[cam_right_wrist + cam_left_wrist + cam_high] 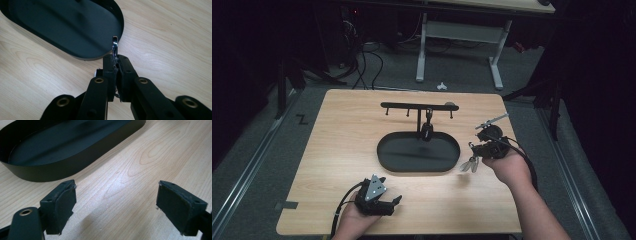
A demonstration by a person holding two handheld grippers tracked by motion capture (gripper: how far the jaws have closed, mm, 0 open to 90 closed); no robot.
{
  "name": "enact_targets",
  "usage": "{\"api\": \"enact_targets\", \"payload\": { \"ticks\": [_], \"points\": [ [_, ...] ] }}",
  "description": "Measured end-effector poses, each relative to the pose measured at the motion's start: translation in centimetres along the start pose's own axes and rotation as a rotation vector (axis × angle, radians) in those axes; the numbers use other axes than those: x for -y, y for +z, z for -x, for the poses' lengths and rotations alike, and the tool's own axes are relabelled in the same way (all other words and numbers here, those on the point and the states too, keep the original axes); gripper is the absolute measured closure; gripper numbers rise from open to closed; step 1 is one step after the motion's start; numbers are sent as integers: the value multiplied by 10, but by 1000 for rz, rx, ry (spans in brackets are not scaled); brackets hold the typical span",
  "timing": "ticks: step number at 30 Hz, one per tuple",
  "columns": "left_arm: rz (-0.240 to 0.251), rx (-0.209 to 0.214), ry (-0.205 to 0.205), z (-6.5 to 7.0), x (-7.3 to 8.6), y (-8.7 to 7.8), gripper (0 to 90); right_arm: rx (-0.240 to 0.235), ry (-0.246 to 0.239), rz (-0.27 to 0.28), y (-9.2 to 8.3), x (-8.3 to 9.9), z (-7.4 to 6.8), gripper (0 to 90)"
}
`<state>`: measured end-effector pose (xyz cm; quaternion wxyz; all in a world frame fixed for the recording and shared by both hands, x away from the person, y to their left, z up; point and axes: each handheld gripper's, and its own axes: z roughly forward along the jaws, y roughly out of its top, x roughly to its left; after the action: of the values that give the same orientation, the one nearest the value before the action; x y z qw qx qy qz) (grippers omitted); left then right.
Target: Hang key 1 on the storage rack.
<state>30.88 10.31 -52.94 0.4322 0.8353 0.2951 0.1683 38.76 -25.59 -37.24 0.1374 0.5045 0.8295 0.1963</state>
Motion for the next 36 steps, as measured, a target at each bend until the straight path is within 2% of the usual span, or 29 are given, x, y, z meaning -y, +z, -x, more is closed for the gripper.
{"api": "enact_targets", "payload": {
  "ticks": [17,31,36],
  "points": [
    [0,1,1,-1,0,0,167,-7,-22,25,1,-31,-14,864],
    [1,2,-1,-2,0,-1,167,-17,-69,29,8,-54,-33,864],
    [0,1,-3,-2,0,-1,167,-19,-59,37,7,-60,-34,864]
  ]
}}
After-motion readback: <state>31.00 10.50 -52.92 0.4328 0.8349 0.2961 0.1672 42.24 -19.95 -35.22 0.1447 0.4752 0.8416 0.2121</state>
